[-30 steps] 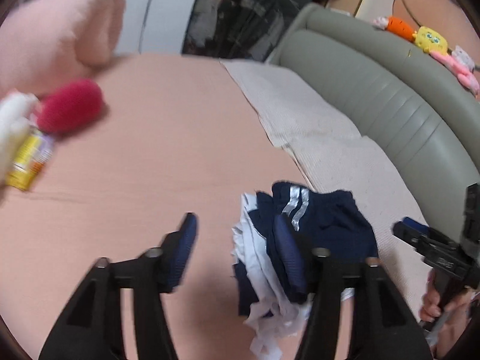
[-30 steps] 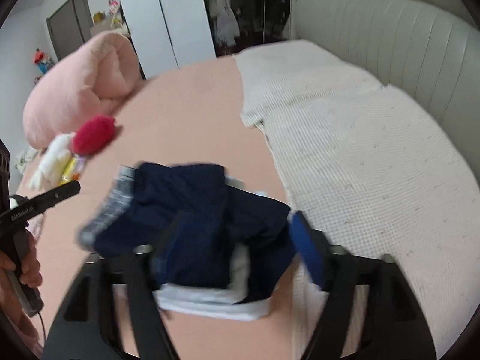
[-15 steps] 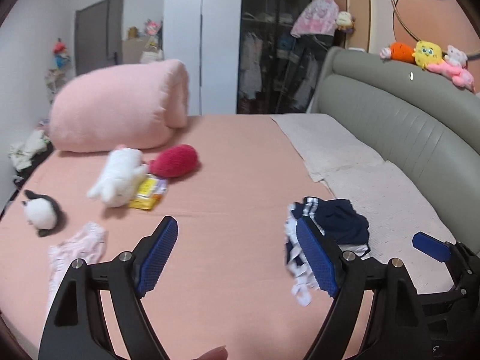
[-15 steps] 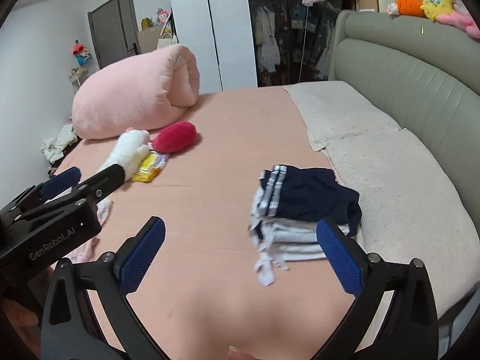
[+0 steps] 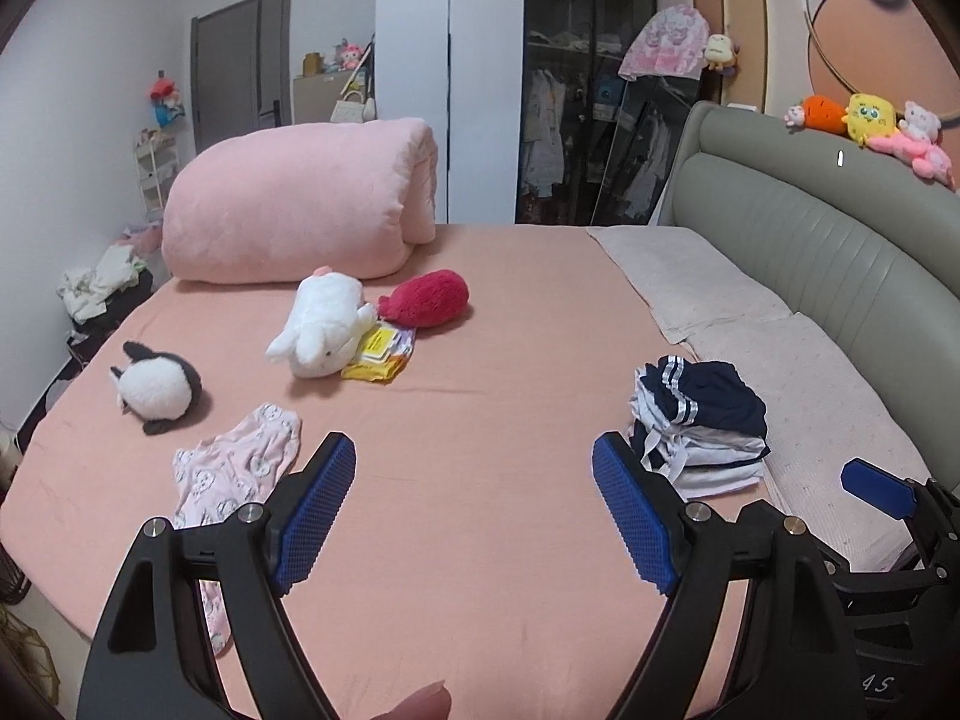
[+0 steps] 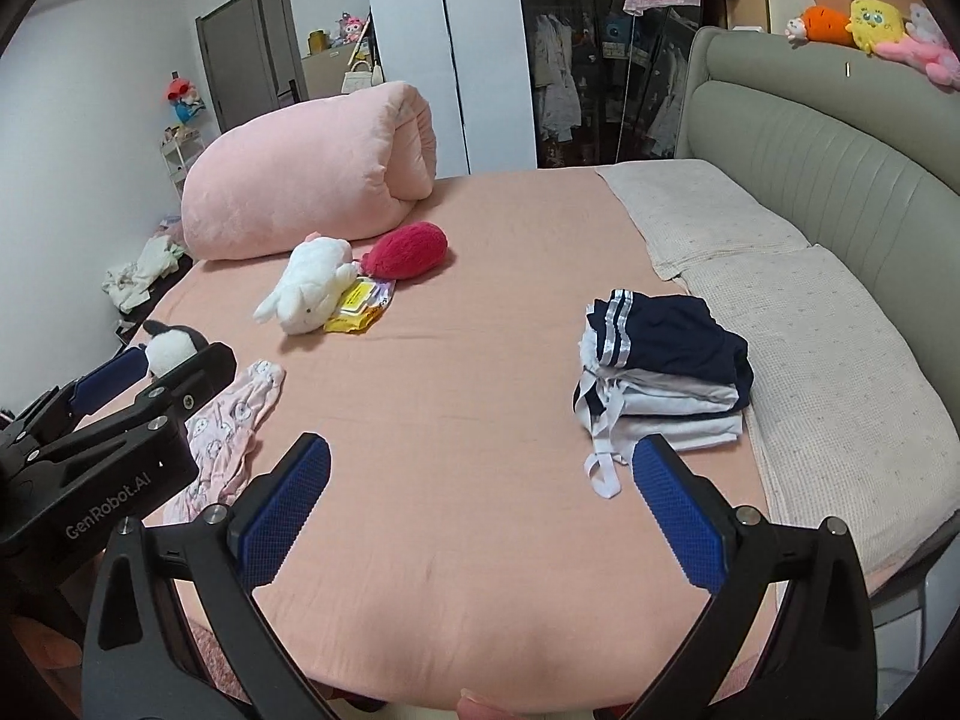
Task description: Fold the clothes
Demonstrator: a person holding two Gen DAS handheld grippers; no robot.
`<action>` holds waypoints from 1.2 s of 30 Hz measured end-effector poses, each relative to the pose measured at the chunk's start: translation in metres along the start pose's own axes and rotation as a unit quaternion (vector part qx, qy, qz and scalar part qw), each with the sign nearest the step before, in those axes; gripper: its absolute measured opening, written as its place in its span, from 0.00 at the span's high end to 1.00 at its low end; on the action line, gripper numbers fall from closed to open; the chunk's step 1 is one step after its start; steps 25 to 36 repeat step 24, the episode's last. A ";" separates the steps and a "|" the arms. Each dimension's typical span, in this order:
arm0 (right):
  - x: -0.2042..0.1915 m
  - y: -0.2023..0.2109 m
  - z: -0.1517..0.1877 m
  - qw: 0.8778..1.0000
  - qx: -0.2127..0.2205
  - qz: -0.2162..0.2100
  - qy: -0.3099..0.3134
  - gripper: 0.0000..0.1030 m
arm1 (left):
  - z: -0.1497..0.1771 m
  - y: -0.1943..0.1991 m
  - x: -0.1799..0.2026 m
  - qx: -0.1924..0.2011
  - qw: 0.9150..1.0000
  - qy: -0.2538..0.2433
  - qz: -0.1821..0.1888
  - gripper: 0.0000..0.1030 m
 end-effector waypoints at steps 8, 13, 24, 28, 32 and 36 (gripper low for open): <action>-0.010 0.039 0.041 1.000 0.000 0.024 0.002 0.01 | 0.038 0.042 -0.011 -0.001 1.000 -0.001 0.004 0.19; -0.007 0.070 0.086 1.000 0.000 0.023 0.012 0.01 | 0.083 0.074 -0.015 -0.015 0.999 0.026 0.019 0.19; -0.015 0.070 0.113 0.999 -0.031 0.022 0.022 0.01 | 0.109 0.080 -0.023 -0.023 0.999 0.035 0.018 0.19; -0.015 0.070 0.113 0.999 -0.031 0.022 0.022 0.01 | 0.109 0.080 -0.023 -0.023 0.999 0.035 0.018 0.19; -0.015 0.070 0.113 0.999 -0.031 0.022 0.022 0.01 | 0.109 0.080 -0.023 -0.023 0.999 0.035 0.018 0.19; -0.015 0.070 0.113 0.999 -0.031 0.022 0.022 0.01 | 0.109 0.080 -0.023 -0.023 0.999 0.035 0.018 0.19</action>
Point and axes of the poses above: each gripper's, at about its wrist camera, not at the fingertips, and y roughly against the way its jaws point, x to its right, z to its underside, the point moved 6 cm from there along -y, roughly the way its jaws point, and after that the axes turned 2 degrees about -z, right-handed, at the moved point
